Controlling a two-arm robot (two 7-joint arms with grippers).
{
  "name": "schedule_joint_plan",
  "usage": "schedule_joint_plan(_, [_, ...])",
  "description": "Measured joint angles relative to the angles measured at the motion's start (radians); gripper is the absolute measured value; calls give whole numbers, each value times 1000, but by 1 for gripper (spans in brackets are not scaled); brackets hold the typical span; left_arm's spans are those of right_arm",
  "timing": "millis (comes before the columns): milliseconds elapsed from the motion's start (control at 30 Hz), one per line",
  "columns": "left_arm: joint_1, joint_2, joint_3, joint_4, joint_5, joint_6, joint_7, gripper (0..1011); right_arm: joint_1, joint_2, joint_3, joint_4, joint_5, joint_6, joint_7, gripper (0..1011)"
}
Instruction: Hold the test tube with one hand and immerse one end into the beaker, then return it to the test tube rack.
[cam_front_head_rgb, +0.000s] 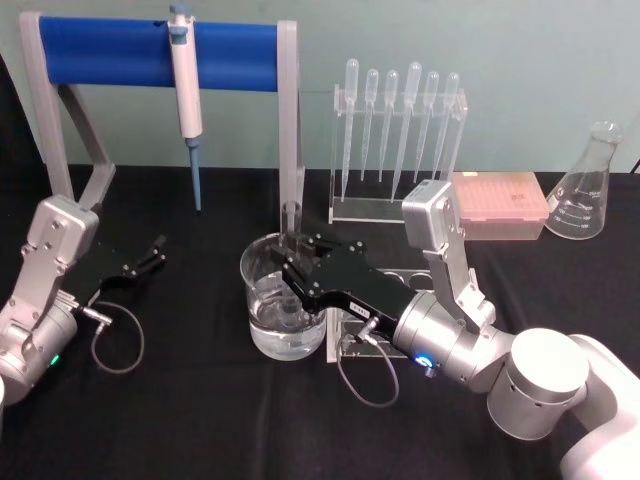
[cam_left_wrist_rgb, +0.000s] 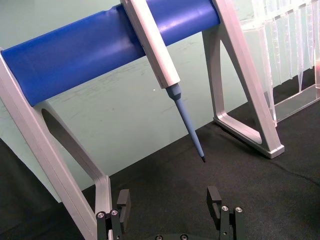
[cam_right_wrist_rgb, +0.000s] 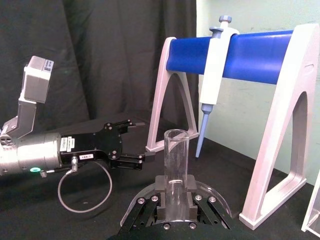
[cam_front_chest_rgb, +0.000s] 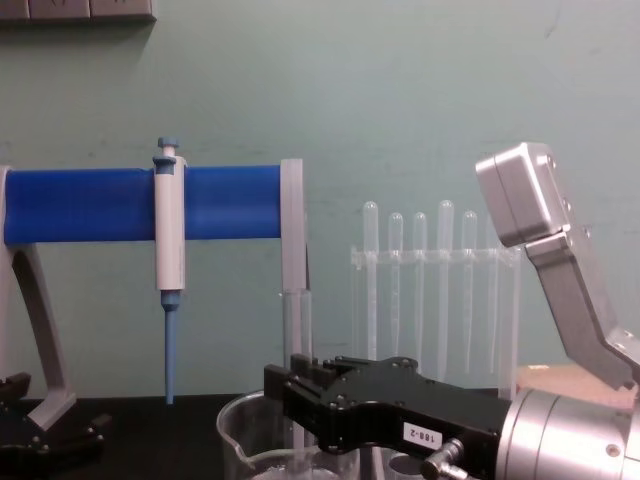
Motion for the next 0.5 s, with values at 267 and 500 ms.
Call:
schedule_joint_plan(267, [0, 0, 0, 0, 0, 0, 0, 1000, 1, 2, 0, -5, 0, 1, 0, 224])
schedule_joint_plan(500, [0, 0, 0, 0, 0, 0, 0, 1000, 1, 2, 0, -7, 1, 2, -1, 224])
